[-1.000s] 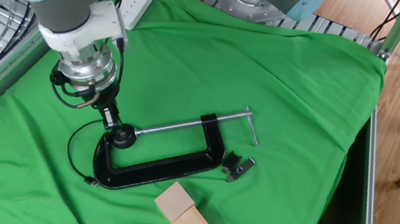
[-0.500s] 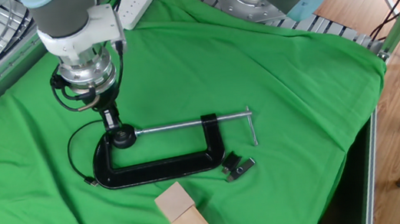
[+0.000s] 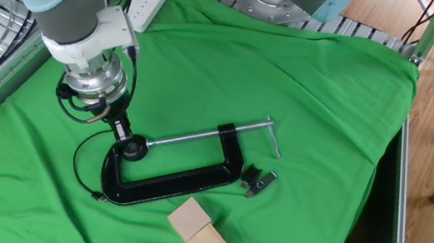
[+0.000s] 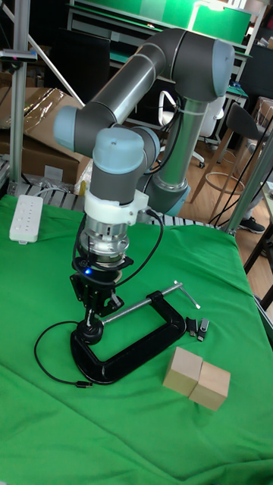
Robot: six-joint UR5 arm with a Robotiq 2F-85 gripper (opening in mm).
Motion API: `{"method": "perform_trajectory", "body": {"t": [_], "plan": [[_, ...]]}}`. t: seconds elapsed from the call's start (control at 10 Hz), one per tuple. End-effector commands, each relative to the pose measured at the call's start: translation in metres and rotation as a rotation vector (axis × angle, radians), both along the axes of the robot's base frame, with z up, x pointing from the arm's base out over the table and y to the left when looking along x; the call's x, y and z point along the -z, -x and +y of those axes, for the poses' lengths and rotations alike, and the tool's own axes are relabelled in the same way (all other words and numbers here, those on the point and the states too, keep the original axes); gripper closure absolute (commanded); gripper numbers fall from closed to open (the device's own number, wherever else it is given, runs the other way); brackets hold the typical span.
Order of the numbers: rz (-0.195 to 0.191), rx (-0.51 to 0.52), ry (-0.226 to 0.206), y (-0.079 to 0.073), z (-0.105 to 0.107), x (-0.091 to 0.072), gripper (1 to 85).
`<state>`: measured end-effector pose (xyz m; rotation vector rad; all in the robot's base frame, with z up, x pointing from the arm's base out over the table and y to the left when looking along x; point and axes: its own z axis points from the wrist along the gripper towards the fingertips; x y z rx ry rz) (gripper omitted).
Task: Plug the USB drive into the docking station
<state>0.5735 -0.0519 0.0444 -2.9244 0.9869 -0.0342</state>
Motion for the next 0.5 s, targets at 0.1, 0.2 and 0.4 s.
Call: {"method": "perform_trajectory", "body": {"t": [0.1,0.2,0.4], "plan": [[-0.006,-0.050,0.024,0.0015,-0.0036,-0.0043,84.0],[-0.006,-0.058,0.032,0.0013,-0.0029,-0.0042,84.0],[-0.017,-0.058,0.041,-0.0009,-0.0044,-0.0048,84.0]]}}
